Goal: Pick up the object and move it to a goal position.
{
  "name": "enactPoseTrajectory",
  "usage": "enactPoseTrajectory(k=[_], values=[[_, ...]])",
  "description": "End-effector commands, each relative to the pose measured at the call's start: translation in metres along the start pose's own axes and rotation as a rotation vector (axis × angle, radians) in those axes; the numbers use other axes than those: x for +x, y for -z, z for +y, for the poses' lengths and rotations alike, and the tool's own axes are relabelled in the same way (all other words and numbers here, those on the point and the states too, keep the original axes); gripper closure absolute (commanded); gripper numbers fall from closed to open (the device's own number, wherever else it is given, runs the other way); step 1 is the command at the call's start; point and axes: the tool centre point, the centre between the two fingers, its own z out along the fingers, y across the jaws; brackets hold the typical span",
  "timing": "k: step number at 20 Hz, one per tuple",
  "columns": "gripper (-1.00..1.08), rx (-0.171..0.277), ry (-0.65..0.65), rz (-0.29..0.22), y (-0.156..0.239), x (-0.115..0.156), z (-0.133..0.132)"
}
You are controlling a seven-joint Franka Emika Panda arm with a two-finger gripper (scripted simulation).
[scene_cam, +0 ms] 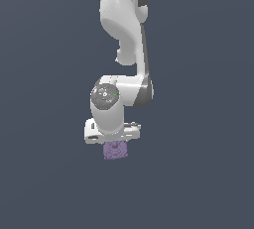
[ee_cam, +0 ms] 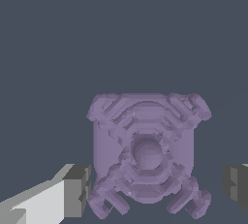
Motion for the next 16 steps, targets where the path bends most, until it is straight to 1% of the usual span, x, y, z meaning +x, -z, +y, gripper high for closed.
enactPoseTrajectory(k=[1, 5, 12, 16], values=[[-0.92, 0.000, 0.000, 0.000, 0.000, 0.000, 0.000], [-0.92, 0.000, 0.000, 0.000, -0.011, 0.000, 0.000], [-0.92, 0.000, 0.001, 0.001, -0.047, 0.000, 0.000], [-0.92, 0.000, 0.002, 0.001, -0.051, 0.001, 0.000]])
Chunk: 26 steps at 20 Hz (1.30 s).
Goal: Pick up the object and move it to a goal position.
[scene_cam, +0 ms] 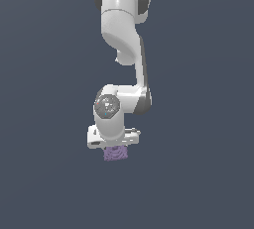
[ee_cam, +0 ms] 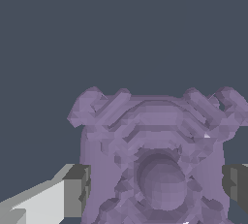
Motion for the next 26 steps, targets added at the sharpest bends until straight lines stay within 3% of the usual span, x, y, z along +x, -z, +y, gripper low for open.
enactPoseTrajectory(k=[1, 2, 3, 17, 26], values=[[-0.92, 0.002, -0.001, -0.017, -0.012, -0.005, 0.000], [-0.92, 0.002, -0.001, -0.017, -0.011, -0.005, 0.000], [1.08, 0.002, -0.001, -0.017, -0.011, -0.005, 0.000], [1.08, -0.001, -0.001, 0.002, 0.005, 0.000, 0.004], [1.08, 0.000, -0.001, -0.002, 0.050, -0.014, 0.034]])
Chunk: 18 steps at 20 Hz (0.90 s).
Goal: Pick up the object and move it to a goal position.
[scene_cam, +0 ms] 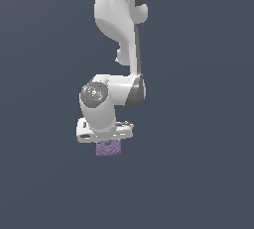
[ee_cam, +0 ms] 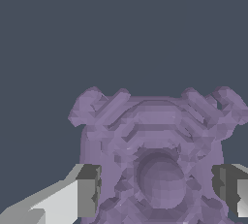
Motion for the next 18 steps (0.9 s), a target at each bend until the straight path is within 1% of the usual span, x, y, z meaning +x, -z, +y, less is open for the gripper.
enactPoseTrajectory(k=[1, 12, 18], values=[[1.08, 0.000, -0.001, 0.000, 0.020, -0.006, 0.014], [1.08, 0.002, -0.001, -0.009, 0.122, -0.034, 0.082], [1.08, 0.002, -0.001, -0.013, 0.162, -0.043, 0.109]])
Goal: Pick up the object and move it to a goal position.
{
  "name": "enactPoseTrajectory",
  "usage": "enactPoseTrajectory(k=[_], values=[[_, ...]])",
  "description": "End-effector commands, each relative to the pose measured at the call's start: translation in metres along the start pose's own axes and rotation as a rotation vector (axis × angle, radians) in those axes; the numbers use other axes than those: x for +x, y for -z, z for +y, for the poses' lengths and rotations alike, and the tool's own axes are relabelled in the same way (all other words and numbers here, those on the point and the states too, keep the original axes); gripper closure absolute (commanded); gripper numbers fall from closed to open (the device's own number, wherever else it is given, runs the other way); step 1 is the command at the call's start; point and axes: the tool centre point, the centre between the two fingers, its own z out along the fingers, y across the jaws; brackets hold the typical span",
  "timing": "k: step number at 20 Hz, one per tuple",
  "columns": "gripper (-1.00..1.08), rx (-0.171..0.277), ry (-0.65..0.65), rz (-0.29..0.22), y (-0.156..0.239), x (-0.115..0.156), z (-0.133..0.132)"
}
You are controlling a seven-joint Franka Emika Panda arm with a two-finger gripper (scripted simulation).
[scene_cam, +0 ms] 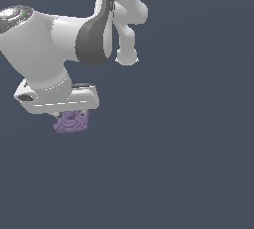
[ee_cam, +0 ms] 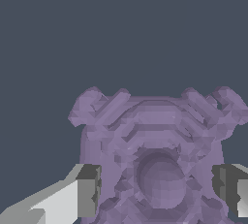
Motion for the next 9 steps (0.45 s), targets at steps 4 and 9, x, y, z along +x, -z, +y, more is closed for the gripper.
enactPoseTrajectory(k=[4, 9], values=[[1.08, 0.001, 0.001, -0.004, 0.022, -0.005, 0.015], [1.08, 0.001, 0.001, -0.004, 0.026, -0.004, 0.018]])
